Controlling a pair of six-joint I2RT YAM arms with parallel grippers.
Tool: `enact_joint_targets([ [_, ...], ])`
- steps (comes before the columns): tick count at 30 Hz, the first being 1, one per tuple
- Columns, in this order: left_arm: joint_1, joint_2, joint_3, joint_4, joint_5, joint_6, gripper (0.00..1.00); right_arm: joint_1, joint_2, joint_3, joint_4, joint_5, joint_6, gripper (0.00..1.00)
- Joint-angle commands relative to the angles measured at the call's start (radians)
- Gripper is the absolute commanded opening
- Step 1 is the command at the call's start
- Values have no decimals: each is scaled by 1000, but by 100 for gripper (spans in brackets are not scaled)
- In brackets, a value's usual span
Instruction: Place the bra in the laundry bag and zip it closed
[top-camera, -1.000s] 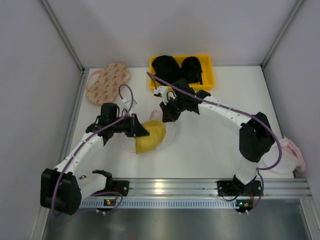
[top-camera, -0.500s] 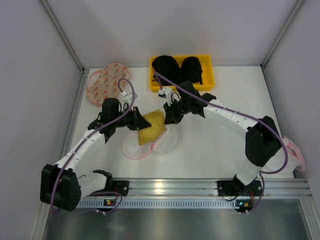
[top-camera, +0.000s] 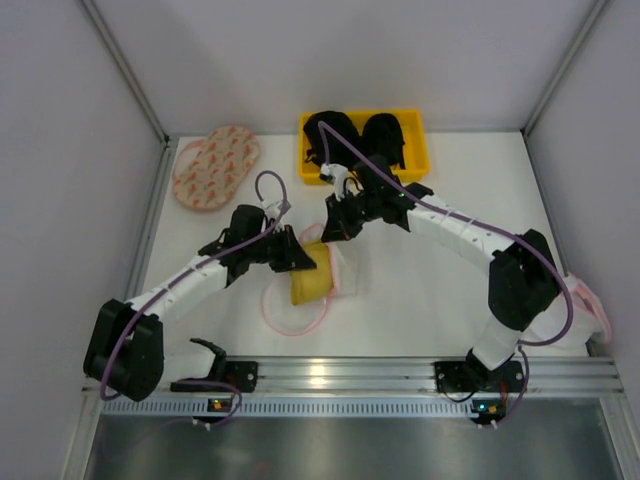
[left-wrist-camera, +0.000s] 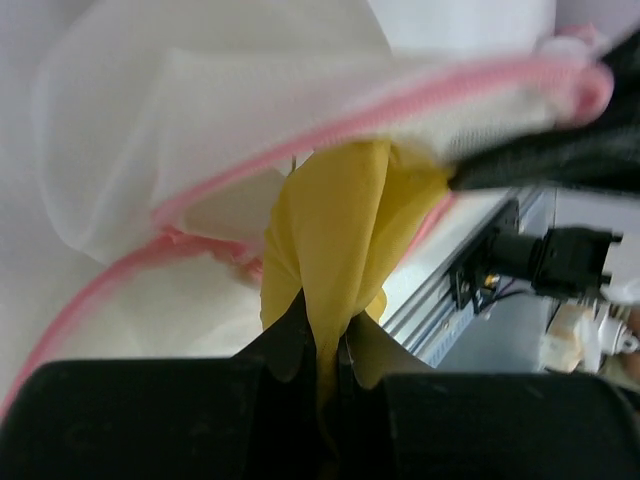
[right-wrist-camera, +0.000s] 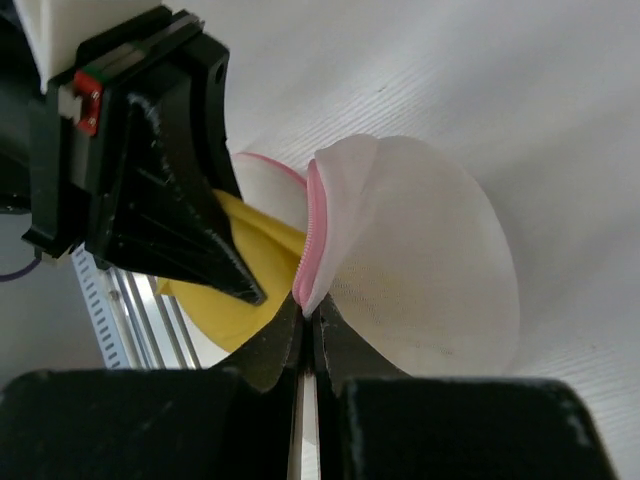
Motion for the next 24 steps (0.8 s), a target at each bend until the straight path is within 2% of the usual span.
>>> enact_joint_targets([
  [1,14,52,142,36,-157,-165,0,-4,-44,-31,43,-39,37,0],
  [3,37,73,193,-23,-248,-187,0,-2,-57,-49,37,-23,42,0],
  [5,65,96,285,-167,-337,-190,0,-4,-58,-54,10,7,54,0],
  [9,66,67,377,-327,-553,-129,0,-18,-35,-56,-15,5,140,0],
  [13,-12,53,428,-428,-775,-40,0,-19,-5,-48,17,-128,293,0],
  [20,-176,165,520,-460,-923,72,0,-36,68,-40,74,-226,396,0],
  [24,-219,349,646,-473,-952,65,0,-84,85,-109,146,-257,472,0],
])
